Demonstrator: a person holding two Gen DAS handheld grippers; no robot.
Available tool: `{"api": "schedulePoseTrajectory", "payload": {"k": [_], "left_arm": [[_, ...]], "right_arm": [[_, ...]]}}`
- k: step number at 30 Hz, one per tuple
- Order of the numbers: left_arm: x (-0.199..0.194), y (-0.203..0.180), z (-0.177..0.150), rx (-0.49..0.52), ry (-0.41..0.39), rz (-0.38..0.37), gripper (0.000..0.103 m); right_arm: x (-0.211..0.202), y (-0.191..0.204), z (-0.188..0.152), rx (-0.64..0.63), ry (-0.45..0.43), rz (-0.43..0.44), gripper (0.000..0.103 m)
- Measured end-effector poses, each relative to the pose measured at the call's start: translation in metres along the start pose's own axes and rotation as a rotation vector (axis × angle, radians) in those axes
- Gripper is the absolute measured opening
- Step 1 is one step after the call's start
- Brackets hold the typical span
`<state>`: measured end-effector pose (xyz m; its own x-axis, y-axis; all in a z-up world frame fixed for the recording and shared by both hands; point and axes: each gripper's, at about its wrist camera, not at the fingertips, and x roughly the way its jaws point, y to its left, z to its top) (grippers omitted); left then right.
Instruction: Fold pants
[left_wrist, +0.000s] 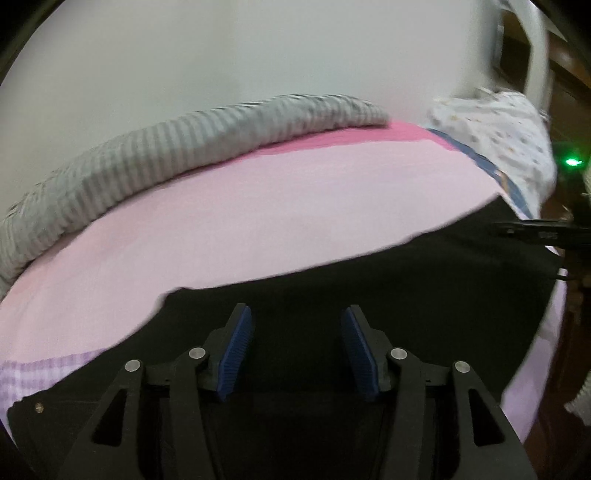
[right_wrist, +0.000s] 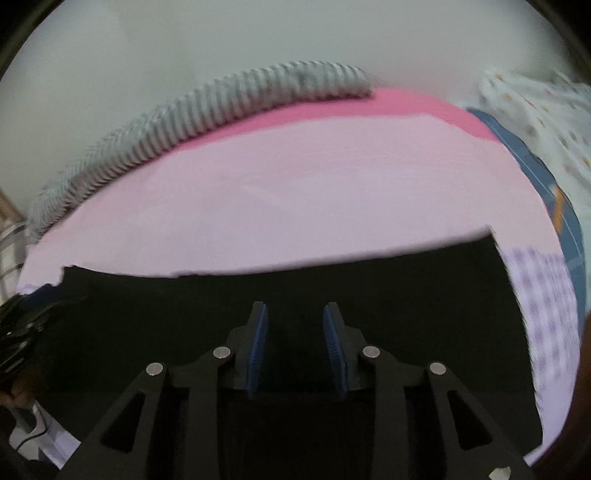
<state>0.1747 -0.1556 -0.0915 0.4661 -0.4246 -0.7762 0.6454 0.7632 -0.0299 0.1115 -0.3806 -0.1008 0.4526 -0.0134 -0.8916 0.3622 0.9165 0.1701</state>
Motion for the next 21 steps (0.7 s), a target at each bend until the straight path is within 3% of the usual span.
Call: {"api": "schedulePoseTrajectory", "payload": {"k": [7,10,14,18,21], "left_arm": [[0.026,-0.018,-0.006,0.009,0.086,-0.011,0.054],[0.037,-0.007,-0.011,-0.011,0.114,0.056,0.055],[0.035,0.005,-0.011,-0.046,0.095,0.105,0.060],[0.024,0.007,-0.014,-0.062,0.090,0.120,0.060],[0.007,-0.002,-0.015,-0.065,0.061,0.061,0.060]], "right_arm": [[0.015,-0.037,0.010,0.102,-0.013,-0.088,0.028],[0.016,-0.051,0.017,0.117,-0.034,-0.106,0.028],[0.013,-0.075,0.028,0.156,-0.027,-0.137,0.028],[-0.018,-0.113,0.020,0.265,-0.064,-0.063,0.034],[-0.039,-0.137,0.006,0.317,-0.071,-0.001,0.043]]}}
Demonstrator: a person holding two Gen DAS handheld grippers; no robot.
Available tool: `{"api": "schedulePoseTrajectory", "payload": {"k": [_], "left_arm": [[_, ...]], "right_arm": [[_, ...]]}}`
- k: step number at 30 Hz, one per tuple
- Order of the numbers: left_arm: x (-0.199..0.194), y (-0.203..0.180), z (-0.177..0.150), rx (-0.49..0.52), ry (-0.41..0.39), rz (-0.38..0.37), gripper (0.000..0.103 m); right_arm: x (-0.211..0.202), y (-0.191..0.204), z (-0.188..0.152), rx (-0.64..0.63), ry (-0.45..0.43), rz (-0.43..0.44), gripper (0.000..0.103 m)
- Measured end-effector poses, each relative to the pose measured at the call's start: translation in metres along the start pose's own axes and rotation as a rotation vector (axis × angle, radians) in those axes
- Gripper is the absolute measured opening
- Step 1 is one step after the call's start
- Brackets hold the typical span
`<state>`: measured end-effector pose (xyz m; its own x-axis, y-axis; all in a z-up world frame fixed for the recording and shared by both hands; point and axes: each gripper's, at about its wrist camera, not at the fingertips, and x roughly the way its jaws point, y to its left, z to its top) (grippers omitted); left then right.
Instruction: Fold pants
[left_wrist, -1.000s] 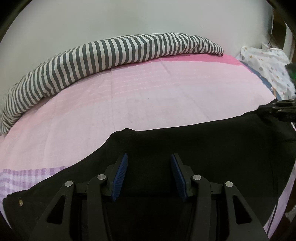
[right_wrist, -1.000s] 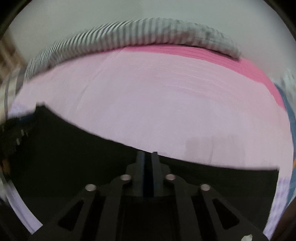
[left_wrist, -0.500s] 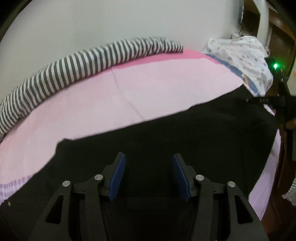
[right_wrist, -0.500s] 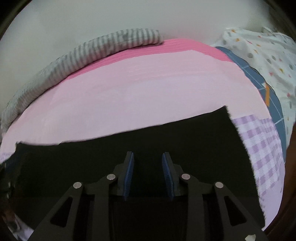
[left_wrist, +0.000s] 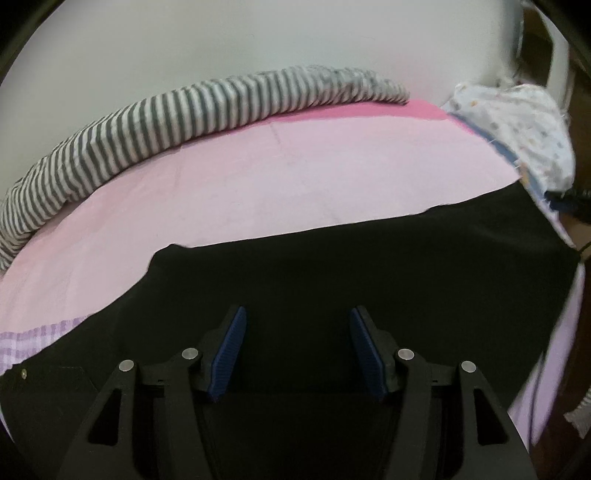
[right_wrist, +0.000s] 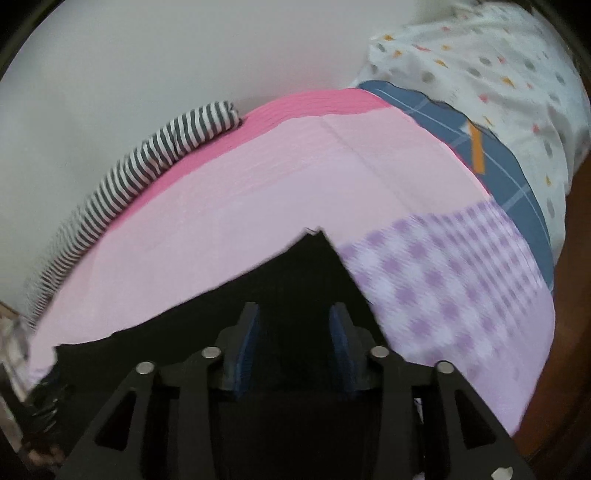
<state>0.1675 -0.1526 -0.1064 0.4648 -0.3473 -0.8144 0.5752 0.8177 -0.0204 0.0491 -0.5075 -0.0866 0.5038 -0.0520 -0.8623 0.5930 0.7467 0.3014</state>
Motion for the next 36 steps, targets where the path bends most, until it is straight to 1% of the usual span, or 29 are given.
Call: {"api": "schedulePoseTrajectory", "payload": {"k": [2,5,7,10,13,19,20,21,22,23,24,26,27,29,31,34,36], "left_arm": [[-0.008,-0.009,-0.002,0.021,-0.006,-0.035,0.060],[-0.015,-0.021,-0.006,0.049,-0.005,-0.073,0.060],[-0.015,-0.025,-0.010,0.051,0.011,-0.096,0.060],[-0.014,-0.030,-0.016,0.040,0.034,-0.115,0.060],[-0.012,-0.033,-0.020,0.036,0.048,-0.110,0.060],[-0.006,-0.037,-0.028,0.032,0.078,-0.078,0.060],[-0.003,-0.037,-0.029,0.028,0.086,-0.068,0.060],[-0.001,-0.036,-0.031,0.025,0.093,-0.063,0.060],[0.000,-0.035,-0.033,0.024,0.086,-0.058,0.060],[0.000,-0.036,-0.034,0.029,0.076,-0.051,0.061],[0.001,-0.038,-0.035,0.041,0.069,-0.040,0.061],[0.002,-0.038,-0.035,0.047,0.060,-0.033,0.064],[0.002,-0.037,-0.035,0.042,0.056,-0.033,0.065],[0.003,-0.036,-0.036,0.036,0.048,-0.030,0.067],[0.004,-0.036,-0.036,0.037,0.047,-0.028,0.067],[0.004,-0.034,-0.033,0.025,0.062,-0.043,0.067],[0.001,-0.027,-0.030,-0.015,0.065,-0.065,0.067]], "right_arm": [[-0.011,-0.018,-0.009,0.024,0.026,0.035,0.043],[-0.020,-0.045,-0.024,0.052,0.070,0.061,0.043],[-0.023,-0.061,-0.034,0.093,0.092,0.093,0.043],[-0.025,-0.076,-0.042,0.128,0.109,0.134,0.043],[-0.022,-0.084,-0.047,0.140,0.119,0.151,0.043],[-0.015,-0.082,-0.051,0.148,0.110,0.241,0.044],[-0.013,-0.082,-0.051,0.150,0.116,0.257,0.040],[-0.011,-0.083,-0.051,0.157,0.123,0.273,0.033],[-0.010,-0.085,-0.052,0.173,0.127,0.284,0.028],[-0.007,-0.089,-0.053,0.200,0.137,0.304,0.019],[-0.004,-0.093,-0.055,0.236,0.145,0.326,0.016],[-0.003,-0.097,-0.060,0.278,0.132,0.345,0.014],[-0.004,-0.096,-0.061,0.284,0.126,0.338,0.013],[-0.010,-0.088,-0.061,0.270,0.104,0.295,0.012],[-0.017,-0.078,-0.057,0.252,0.077,0.275,0.011],[-0.029,-0.064,-0.047,0.251,0.045,0.286,0.010],[-0.037,-0.046,-0.040,0.229,0.031,0.311,0.010]]}}
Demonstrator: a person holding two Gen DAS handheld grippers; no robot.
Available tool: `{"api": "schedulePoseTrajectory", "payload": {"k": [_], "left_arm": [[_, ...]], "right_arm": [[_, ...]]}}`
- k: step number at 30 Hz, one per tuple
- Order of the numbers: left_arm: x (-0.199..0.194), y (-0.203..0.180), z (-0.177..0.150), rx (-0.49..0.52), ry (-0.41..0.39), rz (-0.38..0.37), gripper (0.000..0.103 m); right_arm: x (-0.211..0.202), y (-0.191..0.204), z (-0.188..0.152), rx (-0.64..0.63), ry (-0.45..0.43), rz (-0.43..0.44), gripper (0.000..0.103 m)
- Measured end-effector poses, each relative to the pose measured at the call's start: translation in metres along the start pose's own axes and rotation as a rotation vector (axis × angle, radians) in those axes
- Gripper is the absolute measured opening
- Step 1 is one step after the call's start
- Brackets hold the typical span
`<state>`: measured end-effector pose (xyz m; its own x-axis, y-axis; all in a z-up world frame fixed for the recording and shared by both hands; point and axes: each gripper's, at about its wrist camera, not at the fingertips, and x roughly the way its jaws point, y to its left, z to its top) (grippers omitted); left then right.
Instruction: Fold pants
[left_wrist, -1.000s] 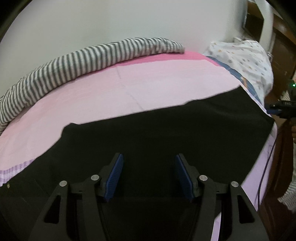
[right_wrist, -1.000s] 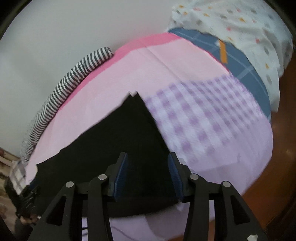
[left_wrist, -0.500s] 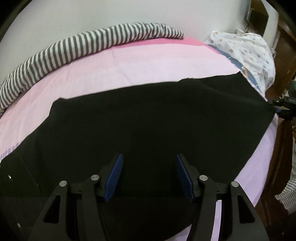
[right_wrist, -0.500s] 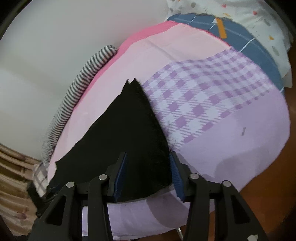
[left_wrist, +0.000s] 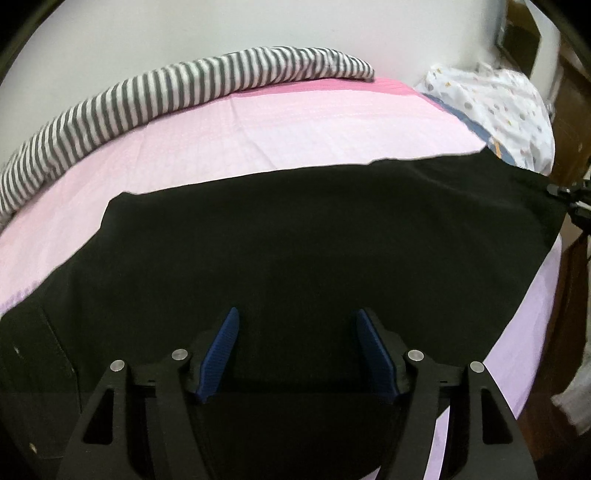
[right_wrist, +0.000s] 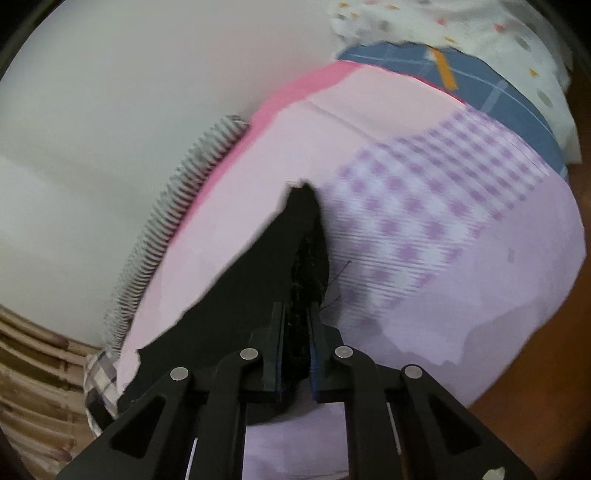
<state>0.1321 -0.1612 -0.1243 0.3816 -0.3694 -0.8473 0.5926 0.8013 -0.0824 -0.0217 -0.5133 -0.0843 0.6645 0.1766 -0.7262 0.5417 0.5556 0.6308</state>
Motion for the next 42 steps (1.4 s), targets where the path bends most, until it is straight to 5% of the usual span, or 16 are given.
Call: {"api": "schedulePoseTrajectory", "payload": {"k": [10,23,33,42], "left_arm": [[-0.062,0.069,-0.005,-0.203,-0.123,-0.022,0.067],[-0.095,0.139,-0.052,-0.371,-0.153,0.006,0.067],[-0.102,0.155,-0.061,-0.425,-0.164,-0.037,0.067],[-0.097,0.147,-0.055,-0.436,-0.122,-0.136,0.067]], "right_arm": [[0.052,0.152,-0.015,-0.211,0.139,0.173,0.006],[0.144,0.276,-0.137,-0.370,0.437,0.299,0.006],[0.175,0.284,-0.193,-0.415,0.594,0.284,0.006],[0.184,0.293,-0.219,-0.583,0.604,0.183,0.011]]}}
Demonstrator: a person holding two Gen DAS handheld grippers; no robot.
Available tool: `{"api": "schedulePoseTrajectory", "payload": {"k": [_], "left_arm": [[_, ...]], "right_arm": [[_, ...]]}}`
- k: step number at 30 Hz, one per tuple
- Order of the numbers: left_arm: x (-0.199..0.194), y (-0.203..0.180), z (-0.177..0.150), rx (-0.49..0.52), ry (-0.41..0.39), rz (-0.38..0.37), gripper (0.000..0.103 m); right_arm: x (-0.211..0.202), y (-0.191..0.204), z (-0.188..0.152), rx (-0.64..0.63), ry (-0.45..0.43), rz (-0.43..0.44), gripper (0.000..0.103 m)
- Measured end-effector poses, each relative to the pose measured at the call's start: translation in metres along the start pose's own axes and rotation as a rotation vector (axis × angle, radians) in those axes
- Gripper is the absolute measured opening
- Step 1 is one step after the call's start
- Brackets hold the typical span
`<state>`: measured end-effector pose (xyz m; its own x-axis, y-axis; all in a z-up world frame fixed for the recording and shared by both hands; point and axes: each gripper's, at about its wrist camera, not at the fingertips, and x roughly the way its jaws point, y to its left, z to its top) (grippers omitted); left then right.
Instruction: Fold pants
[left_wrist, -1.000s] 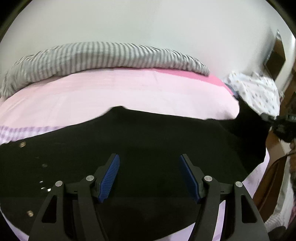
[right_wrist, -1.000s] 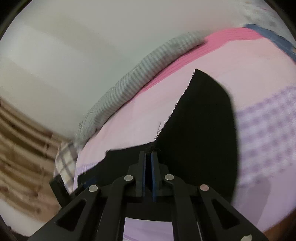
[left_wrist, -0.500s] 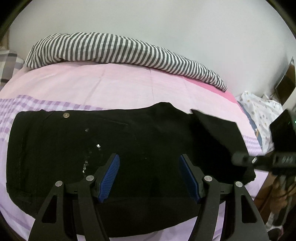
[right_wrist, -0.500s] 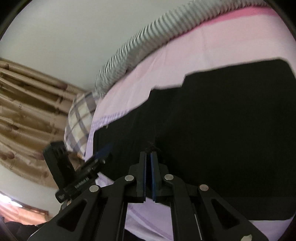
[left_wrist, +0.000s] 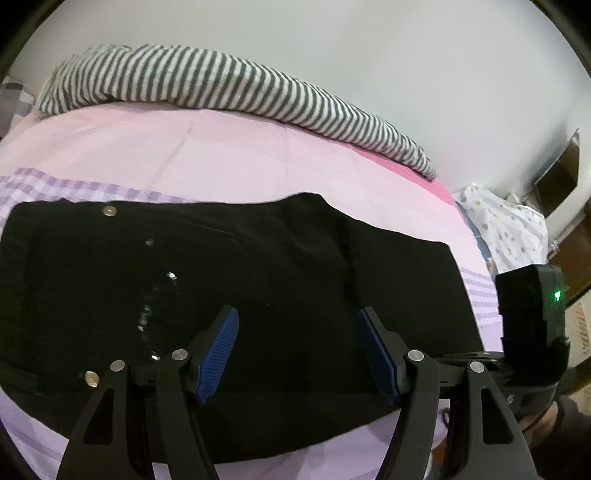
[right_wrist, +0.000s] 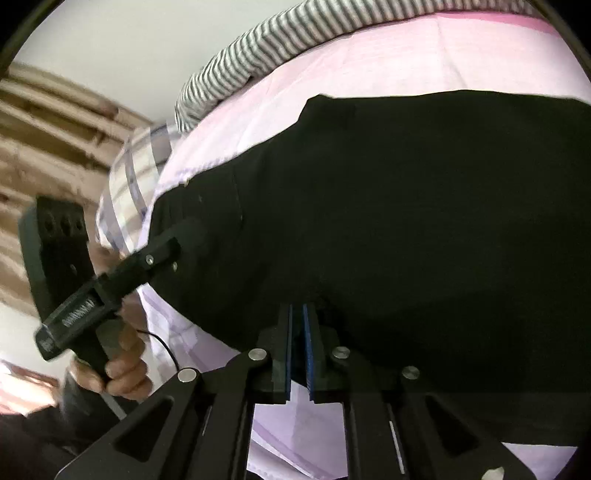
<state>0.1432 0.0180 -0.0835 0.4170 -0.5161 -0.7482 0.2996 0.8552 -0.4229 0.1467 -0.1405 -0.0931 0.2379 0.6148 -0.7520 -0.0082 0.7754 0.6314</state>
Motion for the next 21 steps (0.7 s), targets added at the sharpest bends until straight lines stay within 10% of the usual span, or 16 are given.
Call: {"api": "schedulePoseTrajectory", "payload": {"k": [7,21], "left_arm": [[0.005,-0.008,0.002,-0.061,0.069,-0.116,0.067],[0.056,-0.024,0.009,-0.223,0.228,-0.208,0.065]], "right_arm": [[-0.041,0.009,-0.008,-0.044,-0.082,-0.034,0.050],[-0.128,-0.068,-0.015,0.235,-0.450,-0.097,0.061]]}}
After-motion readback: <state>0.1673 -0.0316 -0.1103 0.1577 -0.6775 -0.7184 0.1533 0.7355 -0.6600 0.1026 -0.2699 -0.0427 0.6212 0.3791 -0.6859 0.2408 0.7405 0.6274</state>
